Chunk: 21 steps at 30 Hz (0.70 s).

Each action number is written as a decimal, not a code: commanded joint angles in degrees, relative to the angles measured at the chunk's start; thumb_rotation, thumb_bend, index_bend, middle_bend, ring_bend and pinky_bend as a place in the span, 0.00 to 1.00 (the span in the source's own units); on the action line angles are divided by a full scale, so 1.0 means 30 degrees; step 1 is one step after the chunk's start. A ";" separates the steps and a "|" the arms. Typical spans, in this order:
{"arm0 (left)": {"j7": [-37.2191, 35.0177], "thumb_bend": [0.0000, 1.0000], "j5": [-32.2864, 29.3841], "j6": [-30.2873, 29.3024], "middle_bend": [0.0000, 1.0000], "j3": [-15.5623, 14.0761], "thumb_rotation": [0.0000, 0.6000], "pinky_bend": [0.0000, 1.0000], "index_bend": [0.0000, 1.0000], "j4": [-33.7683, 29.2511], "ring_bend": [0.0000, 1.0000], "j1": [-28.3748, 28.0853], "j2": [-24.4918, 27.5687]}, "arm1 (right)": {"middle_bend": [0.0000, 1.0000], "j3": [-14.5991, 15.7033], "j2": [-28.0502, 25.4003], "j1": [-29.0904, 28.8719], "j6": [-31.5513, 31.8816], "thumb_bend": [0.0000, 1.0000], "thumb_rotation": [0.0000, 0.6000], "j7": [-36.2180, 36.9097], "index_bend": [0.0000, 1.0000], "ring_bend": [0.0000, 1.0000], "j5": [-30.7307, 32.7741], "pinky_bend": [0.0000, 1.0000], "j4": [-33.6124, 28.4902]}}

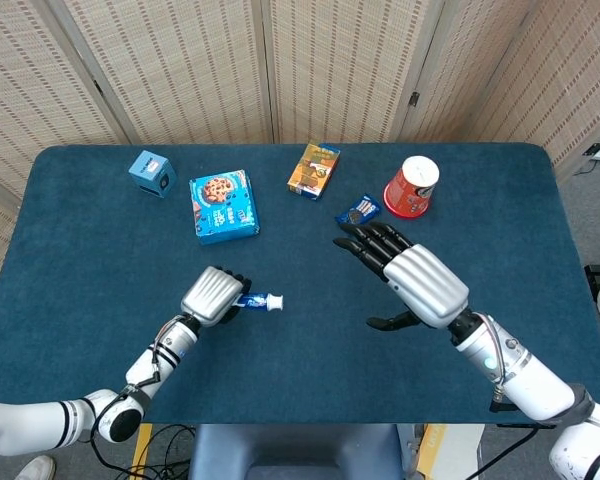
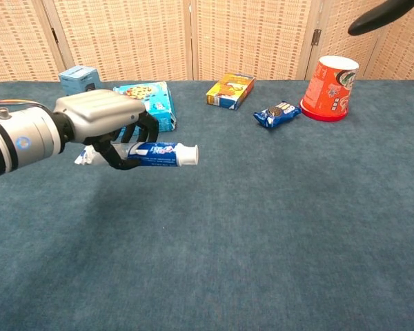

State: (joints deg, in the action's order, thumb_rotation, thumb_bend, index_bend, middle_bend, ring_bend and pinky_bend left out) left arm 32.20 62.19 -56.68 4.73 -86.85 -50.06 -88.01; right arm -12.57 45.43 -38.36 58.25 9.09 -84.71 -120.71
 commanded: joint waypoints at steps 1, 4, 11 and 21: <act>0.0511 0.42 -0.0413 0.0202 0.70 -0.0095 1.00 0.55 0.66 0.0848 0.53 -0.0002 -0.0704 | 0.00 0.0030 -0.0009 0.0083 0.0026 0.00 1.00 0.0055 0.00 0.00 -0.0022 0.00 0.0078; 0.0945 0.42 -0.0622 0.0250 0.66 -0.0146 1.00 0.54 0.60 0.1342 0.52 0.0007 -0.1080 | 0.00 0.0050 0.0013 0.0193 0.0078 0.00 1.00 0.0120 0.00 0.00 0.0013 0.00 0.0195; 0.2431 0.41 -0.3991 0.1178 0.35 0.0272 1.00 0.45 0.16 0.0121 0.29 -0.0199 -0.0663 | 0.00 0.0058 -0.0021 0.0375 0.0089 0.00 1.00 0.0219 0.00 0.00 0.0130 0.00 0.0391; 0.0330 0.39 -0.4455 0.0085 0.21 0.1249 1.00 0.33 0.00 -0.2769 0.14 0.0728 0.2027 | 0.00 0.0289 -0.0373 0.0969 0.0185 0.00 1.00 0.0295 0.00 0.00 0.0562 0.00 0.0789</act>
State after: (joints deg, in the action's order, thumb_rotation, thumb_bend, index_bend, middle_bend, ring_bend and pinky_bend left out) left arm 35.41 47.61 -55.06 7.75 -93.20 -49.17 -84.22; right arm -11.87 44.50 -35.70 58.73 9.86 -83.18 -118.54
